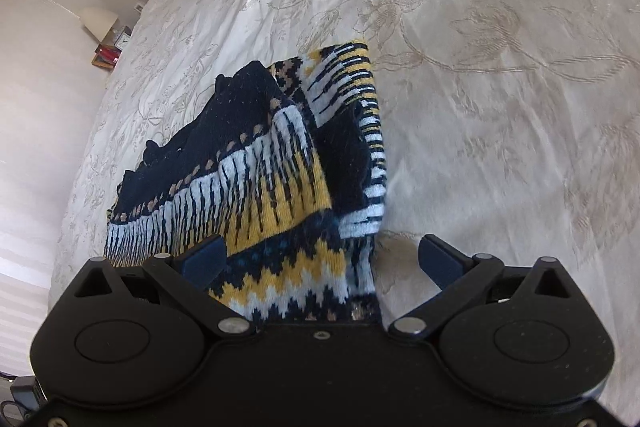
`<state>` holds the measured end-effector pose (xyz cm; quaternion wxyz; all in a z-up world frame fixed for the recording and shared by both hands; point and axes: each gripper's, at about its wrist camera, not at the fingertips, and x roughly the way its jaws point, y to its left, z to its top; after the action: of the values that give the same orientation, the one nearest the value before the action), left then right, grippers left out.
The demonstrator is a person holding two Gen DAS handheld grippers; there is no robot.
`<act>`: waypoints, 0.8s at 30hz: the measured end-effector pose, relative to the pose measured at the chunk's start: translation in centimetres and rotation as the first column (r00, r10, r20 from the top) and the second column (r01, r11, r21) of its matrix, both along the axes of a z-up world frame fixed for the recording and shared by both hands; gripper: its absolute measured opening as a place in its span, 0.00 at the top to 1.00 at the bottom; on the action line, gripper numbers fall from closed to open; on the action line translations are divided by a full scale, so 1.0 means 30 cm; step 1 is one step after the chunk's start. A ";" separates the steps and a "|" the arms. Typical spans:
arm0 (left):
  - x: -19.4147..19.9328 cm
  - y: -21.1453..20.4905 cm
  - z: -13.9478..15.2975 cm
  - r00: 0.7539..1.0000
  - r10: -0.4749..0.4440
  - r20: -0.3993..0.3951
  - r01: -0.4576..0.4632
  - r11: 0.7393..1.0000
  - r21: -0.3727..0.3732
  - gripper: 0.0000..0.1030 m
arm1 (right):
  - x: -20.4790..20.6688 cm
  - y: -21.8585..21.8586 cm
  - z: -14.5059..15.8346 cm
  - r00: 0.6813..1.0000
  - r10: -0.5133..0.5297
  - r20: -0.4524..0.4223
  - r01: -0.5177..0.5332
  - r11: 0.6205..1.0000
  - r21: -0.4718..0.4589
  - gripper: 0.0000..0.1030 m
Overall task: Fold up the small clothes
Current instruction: 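Move the right gripper to the folded sweater's side edge and grasp it, then lift the side edge with the right gripper and fold it across the bundle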
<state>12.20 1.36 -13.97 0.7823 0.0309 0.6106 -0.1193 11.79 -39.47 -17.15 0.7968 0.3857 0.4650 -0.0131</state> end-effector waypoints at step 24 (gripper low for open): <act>0.460 -0.383 0.067 0.985 -0.112 0.128 0.113 0.994 -0.005 0.22 | 0.115 -0.052 -0.127 0.994 0.074 0.082 -0.090 0.971 0.223 0.00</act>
<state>25.99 -10.14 -11.96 0.8119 0.0680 0.5559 -0.1648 15.25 -41.03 -20.95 0.7640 0.4545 0.4497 0.0868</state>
